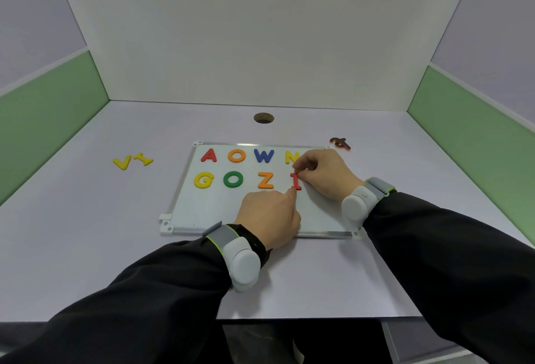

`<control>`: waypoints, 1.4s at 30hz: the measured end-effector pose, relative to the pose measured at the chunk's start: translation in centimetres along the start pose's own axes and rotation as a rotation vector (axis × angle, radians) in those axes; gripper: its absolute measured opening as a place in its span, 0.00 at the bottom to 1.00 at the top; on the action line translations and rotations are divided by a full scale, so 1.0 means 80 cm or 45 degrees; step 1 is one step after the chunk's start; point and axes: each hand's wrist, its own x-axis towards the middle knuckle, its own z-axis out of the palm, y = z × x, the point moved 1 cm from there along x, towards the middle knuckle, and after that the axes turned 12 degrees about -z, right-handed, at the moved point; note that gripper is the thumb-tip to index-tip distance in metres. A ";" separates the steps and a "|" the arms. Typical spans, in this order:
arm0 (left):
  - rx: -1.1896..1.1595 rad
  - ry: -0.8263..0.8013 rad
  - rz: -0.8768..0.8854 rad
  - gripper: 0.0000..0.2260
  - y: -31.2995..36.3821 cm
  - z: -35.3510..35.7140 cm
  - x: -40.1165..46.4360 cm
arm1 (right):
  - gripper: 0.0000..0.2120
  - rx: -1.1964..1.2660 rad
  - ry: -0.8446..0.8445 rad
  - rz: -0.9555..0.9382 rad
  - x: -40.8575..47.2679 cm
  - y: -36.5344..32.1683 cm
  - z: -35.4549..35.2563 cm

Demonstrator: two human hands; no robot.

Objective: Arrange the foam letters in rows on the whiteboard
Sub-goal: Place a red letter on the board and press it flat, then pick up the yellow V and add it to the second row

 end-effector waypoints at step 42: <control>-0.151 0.199 -0.711 0.11 -0.289 -0.015 0.016 | 0.10 0.169 -0.188 -0.373 0.142 -0.190 0.172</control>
